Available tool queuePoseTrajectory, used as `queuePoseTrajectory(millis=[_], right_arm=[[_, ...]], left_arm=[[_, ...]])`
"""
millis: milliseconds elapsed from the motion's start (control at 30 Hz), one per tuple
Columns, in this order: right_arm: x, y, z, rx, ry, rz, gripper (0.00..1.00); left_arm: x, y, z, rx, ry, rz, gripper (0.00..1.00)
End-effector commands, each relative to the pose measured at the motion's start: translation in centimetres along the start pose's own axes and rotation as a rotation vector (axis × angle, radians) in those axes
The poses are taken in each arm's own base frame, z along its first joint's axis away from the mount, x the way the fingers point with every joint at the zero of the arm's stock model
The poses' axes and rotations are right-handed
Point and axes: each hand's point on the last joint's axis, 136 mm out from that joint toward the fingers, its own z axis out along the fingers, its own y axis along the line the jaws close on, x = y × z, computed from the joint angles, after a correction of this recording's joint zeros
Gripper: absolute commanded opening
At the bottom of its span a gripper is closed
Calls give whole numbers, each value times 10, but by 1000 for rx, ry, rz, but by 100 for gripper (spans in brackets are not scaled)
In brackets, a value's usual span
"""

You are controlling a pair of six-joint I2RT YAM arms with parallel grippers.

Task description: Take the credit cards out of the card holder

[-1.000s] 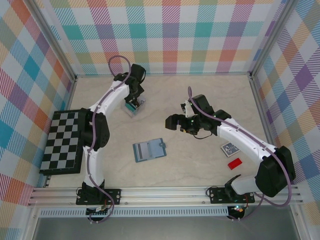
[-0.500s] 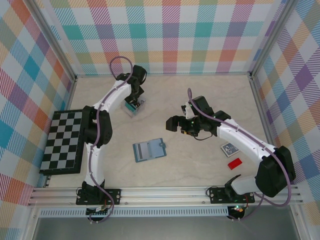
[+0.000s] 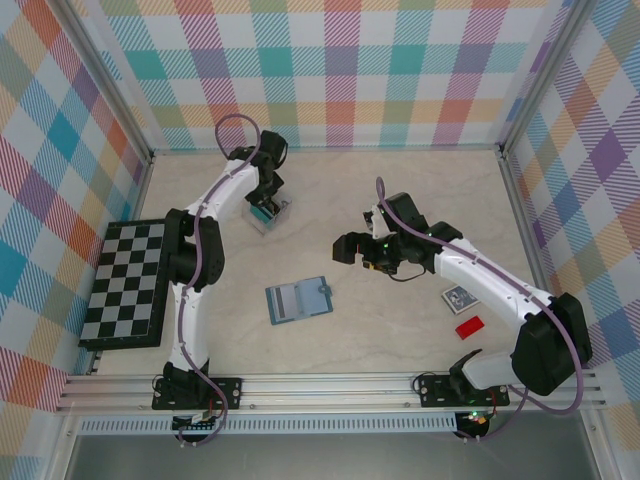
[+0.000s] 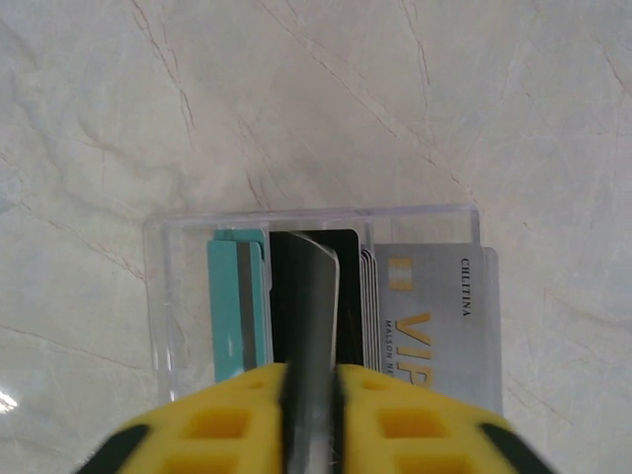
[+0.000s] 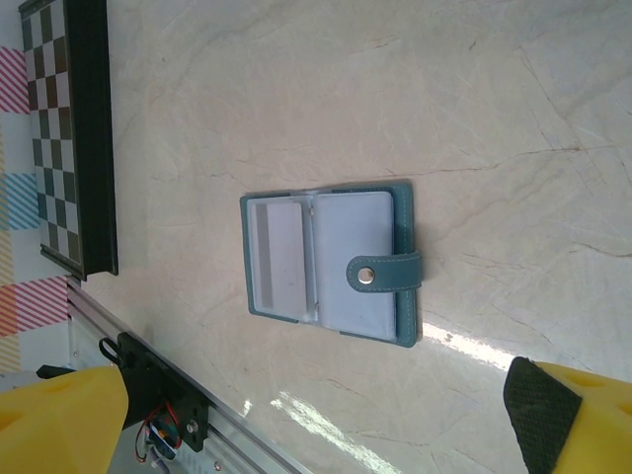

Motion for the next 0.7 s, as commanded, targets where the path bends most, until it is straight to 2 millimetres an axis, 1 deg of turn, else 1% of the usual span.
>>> queuePoseTrajectory(millis=[0, 33, 167, 233, 367, 467, 533, 600, 667], right_arm=[[2, -1, -5, 3, -5, 12, 100], [3, -1, -5, 5, -5, 13, 100], [3, -2, -6, 8, -7, 16, 100], [3, -3, -6, 12, -7, 17, 100], [3, -6, -4, 27, -5, 22, 100], [4, -13, -4, 54, -9, 29, 100], [7, -18, -3, 72, -10, 34, 100], [9, -23, -2, 88, -12, 40, 100], [11, -27, -2, 99, -13, 48, 100]], left_arm=[[1, -12, 5, 44, 37, -1, 32], [2, -14, 3, 53, 44, 1, 35], [-1, -19, -8, 83, 52, 16, 41], [-3, -22, -18, 108, 56, 22, 43], [-7, -26, -43, 166, 58, 48, 53], [-7, -23, -65, 218, 56, 74, 62], [-6, -16, -79, 242, 52, 87, 68], [-3, -8, -91, 271, 48, 96, 72], [4, -4, -102, 318, 60, 138, 74]])
